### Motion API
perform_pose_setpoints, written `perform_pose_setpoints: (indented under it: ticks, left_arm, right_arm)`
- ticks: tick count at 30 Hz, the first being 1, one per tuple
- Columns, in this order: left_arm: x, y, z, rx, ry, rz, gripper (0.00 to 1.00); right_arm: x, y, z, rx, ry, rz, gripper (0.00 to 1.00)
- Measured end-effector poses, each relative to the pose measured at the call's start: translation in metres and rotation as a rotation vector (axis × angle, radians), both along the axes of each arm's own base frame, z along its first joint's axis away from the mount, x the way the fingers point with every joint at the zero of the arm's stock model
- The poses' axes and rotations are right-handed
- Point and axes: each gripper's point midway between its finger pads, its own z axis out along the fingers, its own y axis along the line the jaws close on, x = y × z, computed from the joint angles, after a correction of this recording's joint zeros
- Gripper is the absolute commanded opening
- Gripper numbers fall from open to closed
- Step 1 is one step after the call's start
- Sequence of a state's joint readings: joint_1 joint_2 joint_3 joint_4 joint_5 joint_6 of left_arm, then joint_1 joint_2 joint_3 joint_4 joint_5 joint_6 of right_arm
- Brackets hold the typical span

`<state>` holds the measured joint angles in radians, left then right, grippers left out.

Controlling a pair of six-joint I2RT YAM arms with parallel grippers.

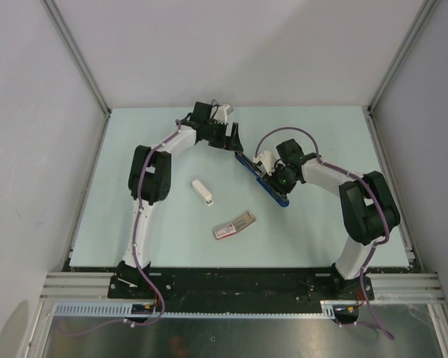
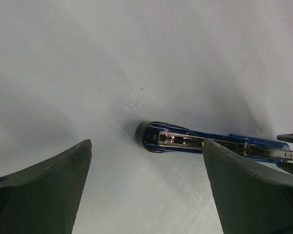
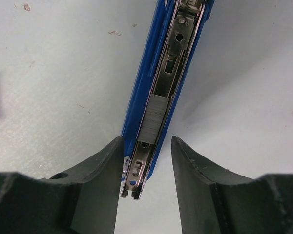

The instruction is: Load the staples into the stapler

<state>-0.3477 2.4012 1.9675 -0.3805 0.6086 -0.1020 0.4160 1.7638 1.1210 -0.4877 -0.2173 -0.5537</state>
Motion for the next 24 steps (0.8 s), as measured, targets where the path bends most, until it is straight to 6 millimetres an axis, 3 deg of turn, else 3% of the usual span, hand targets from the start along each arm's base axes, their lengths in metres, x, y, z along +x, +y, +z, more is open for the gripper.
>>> perform_pose_setpoints:
  ticks: [24]
  left_arm:
    - [-0.005,-0.015,-0.004,-0.012,0.021,-0.014,1.0]
  right_arm:
    - [0.001,0.0,-0.004,-0.01,-0.001,-0.001,0.43]
